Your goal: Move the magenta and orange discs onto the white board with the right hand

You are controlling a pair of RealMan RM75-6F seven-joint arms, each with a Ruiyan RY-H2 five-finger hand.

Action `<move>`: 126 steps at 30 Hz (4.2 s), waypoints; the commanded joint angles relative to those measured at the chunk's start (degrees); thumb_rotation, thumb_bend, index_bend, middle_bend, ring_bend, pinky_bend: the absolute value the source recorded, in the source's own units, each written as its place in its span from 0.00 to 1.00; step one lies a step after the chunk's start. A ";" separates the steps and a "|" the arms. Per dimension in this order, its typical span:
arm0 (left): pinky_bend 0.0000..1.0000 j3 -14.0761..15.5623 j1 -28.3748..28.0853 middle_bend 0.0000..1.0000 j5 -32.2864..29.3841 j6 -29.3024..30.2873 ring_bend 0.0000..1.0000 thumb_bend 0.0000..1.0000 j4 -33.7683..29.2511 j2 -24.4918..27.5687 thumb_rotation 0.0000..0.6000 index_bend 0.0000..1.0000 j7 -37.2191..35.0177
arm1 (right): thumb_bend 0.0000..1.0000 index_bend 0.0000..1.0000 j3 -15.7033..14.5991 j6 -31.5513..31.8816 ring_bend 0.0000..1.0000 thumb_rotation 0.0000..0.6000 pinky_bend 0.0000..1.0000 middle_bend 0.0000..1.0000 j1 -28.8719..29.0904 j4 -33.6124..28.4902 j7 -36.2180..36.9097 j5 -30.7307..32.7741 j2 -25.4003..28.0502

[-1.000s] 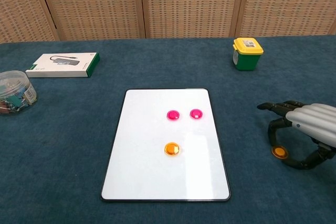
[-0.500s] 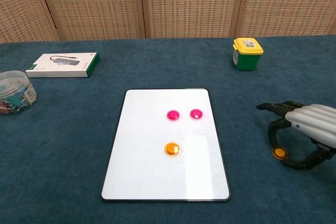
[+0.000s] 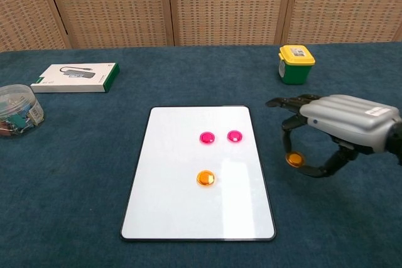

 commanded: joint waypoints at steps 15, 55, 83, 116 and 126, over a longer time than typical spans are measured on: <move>0.00 0.14 -0.17 0.00 0.04 -0.67 0.00 0.00 0.16 0.51 1.00 0.00 -1.57 | 0.42 0.52 4.96 -8.12 0.00 1.00 0.03 0.00 9.06 -1.88 -16.27 15.58 -7.31; 0.00 0.13 -0.24 0.00 -0.28 -1.04 0.00 0.00 -0.05 0.76 1.00 0.00 -1.98 | 0.42 0.52 2.67 -5.72 0.00 1.00 0.03 0.00 11.80 1.02 -19.58 21.04 -11.08; 0.00 0.05 -0.25 0.00 -0.40 -1.08 0.00 0.00 -0.17 0.82 1.00 0.00 -2.10 | 0.39 0.43 1.85 -6.24 0.00 1.00 0.03 0.00 12.94 0.70 -18.70 22.10 -10.74; 0.00 -0.08 -0.11 0.00 0.62 0.15 0.00 0.00 0.55 0.26 1.00 0.00 -2.12 | 0.06 0.03 0.36 12.26 0.00 1.00 0.03 0.00 3.98 -9.26 -8.53 5.27 6.30; 0.00 -0.41 0.65 0.00 2.54 3.60 0.00 0.00 2.26 -1.48 1.00 0.00 -2.08 | 0.05 0.00 -1.79 28.89 0.00 1.00 0.03 0.00 -12.05 -0.51 8.73 4.51 12.03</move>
